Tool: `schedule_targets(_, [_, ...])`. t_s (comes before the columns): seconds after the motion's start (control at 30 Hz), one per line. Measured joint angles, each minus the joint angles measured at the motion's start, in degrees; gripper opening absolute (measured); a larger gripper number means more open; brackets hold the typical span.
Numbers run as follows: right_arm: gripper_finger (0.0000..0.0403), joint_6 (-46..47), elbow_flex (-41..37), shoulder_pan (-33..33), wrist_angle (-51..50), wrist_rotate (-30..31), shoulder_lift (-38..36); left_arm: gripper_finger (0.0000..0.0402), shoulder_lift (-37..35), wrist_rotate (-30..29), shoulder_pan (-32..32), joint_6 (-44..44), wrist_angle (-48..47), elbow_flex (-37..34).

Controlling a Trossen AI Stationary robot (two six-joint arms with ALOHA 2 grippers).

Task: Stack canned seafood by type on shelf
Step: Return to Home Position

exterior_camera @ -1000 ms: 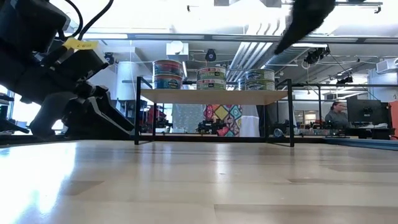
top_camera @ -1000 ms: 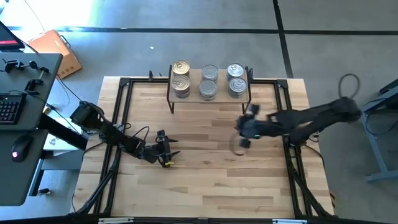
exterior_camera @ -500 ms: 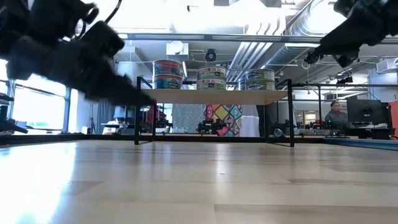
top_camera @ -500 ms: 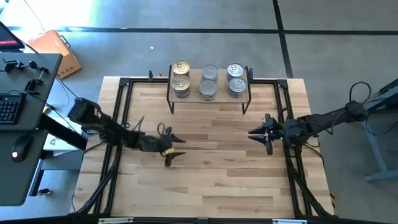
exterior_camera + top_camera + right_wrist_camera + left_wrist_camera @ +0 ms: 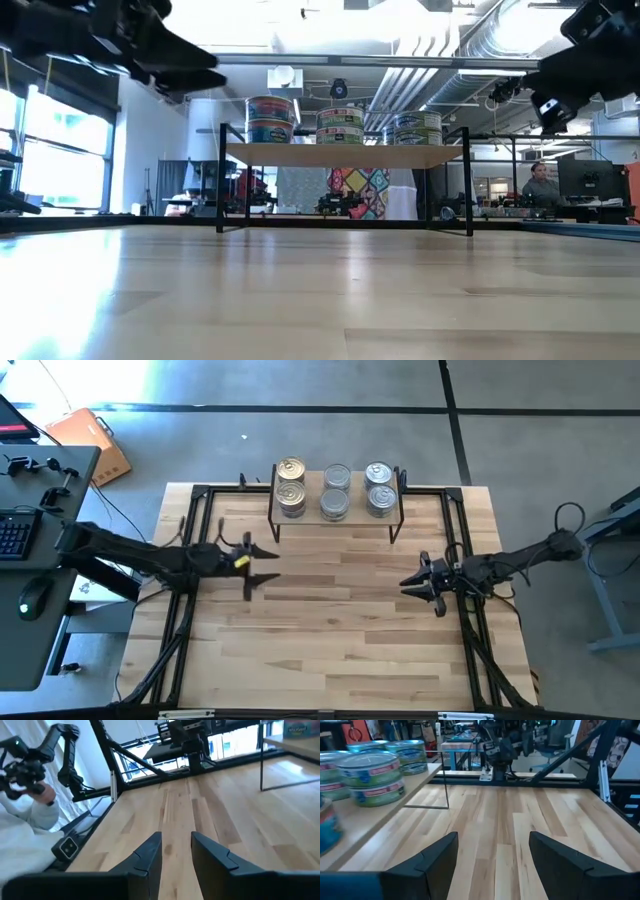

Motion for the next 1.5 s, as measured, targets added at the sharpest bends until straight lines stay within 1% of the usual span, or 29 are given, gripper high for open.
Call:
schedule_targets(0.17, [0.0085,-2.8,-3.2,-0.1,2.8,0.0,-3.2,0.0239,-10.1,0.0,0.1,-0.5,-9.3,0.0])
schedule_targets(0.3, [0.0072,-4.9,-6.2,-0.1,6.3,0.4,-5.9,0.0239,-15.4,-0.1,0.0,-1.0,-14.1,0.0])
schedule_targets(0.37, [0.0066,-5.4,-6.2,-0.1,5.1,0.4,-6.9,0.0239,-17.3,-0.4,-0.2,-1.0,-15.9,0.0])
schedule_targets(0.43, [0.0062,-6.0,-6.2,-0.1,4.8,0.4,-7.5,0.0239,-19.0,-0.5,-0.5,-1.0,-15.7,-0.7])
schedule_targets(0.53, [0.0058,-7.7,-6.2,-0.1,4.7,0.0,-8.3,0.0239,-22.6,-0.9,-0.5,-1.0,-14.2,-3.8])
schedule_targets(0.63, [0.0057,-8.0,-6.3,-0.1,4.2,-0.1,-8.7,0.0238,-27.3,-1.8,-0.5,-2.0,-14.0,-6.9])
schedule_targets(0.73, [0.0057,-7.4,-6.3,-0.1,3.3,-0.1,-8.7,0.0229,-32.5,-1.8,-0.5,-2.9,-15.6,-9.2])
schedule_targets(0.9, [0.0057,-6.9,-6.3,-0.2,2.3,-0.1,-8.7,0.0187,-41.3,-1.8,-0.5,-3.0,-19.9,-11.1])
schedule_targets(1.07, [0.0057,-6.9,-6.3,-0.2,2.1,-0.1,-8.7,0.0128,-48.4,-1.3,-0.5,-3.0,-26.5,-12.3])
schedule_targets(1.2, [0.0057,-7.2,-6.3,-0.2,2.2,-0.1,-8.6,0.0071,-48.5,0.6,-0.5,-3.1,-27.5,-13.3])
schedule_targets(1.33, [0.0057,-7.5,-6.3,-0.2,2.1,-0.1,-8.7,0.0014,-48.5,4.9,-0.5,-2.9,-21.4,-16.0])
schedule_targets(1.37, [0.0057,-7.4,-6.3,-0.2,2.0,-0.1,-8.7,0.0007,-48.6,6.0,-0.4,-2.8,-19.6,-16.9])
schedule_targets(1.4, [0.0057,-7.4,-6.3,-0.2,1.7,-0.1,-8.7,0.0005,-48.6,6.9,-0.4,-2.5,-19.8,-16.9])
schedule_targets(1.5, [0.0057,-7.4,-6.3,-0.2,0.8,-0.1,-8.9,0.001,-48.4,7.2,-0.4,-2.0,-19.8,-16.9])
